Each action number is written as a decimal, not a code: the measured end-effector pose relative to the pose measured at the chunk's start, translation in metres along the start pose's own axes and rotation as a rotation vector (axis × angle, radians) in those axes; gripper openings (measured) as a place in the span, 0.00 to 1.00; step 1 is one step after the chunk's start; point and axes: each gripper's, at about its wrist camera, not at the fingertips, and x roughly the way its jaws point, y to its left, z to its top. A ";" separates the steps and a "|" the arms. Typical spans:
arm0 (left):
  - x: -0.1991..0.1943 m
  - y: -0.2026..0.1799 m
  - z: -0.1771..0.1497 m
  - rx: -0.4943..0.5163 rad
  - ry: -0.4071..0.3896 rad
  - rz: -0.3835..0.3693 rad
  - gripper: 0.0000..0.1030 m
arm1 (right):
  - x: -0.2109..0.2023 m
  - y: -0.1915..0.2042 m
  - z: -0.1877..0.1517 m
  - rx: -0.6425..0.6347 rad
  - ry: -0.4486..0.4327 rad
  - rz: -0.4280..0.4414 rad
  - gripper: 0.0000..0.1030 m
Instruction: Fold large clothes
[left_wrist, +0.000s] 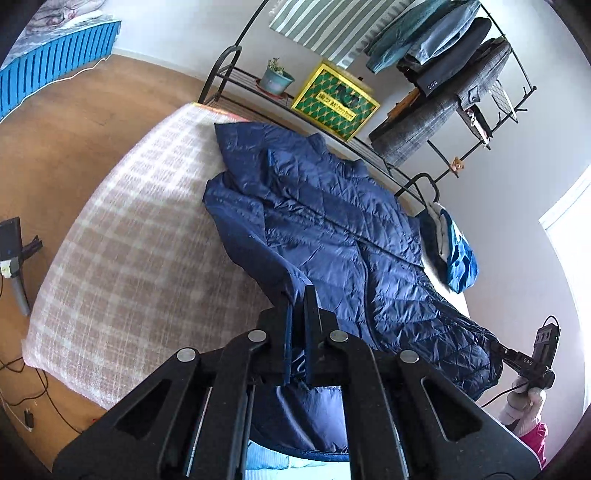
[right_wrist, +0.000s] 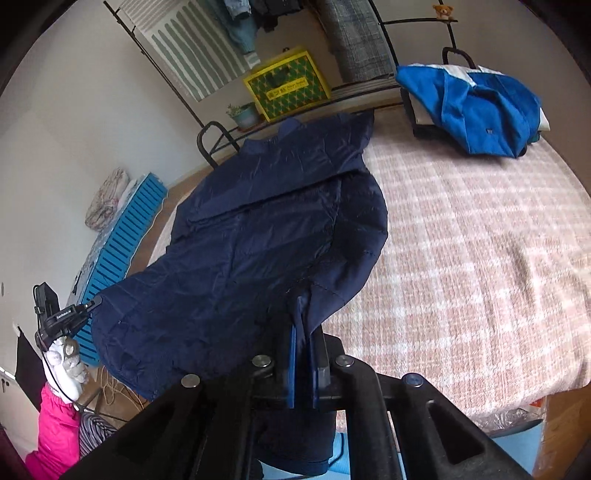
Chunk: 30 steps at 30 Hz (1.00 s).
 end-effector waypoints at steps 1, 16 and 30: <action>-0.003 -0.006 0.006 0.007 -0.014 -0.001 0.02 | -0.005 0.010 0.009 -0.018 -0.018 -0.005 0.03; -0.006 -0.032 0.071 -0.017 -0.115 0.032 0.02 | -0.019 0.017 0.064 0.029 -0.138 0.046 0.02; 0.115 -0.013 0.168 -0.016 -0.053 0.083 0.02 | 0.070 -0.012 0.175 0.107 -0.116 -0.008 0.02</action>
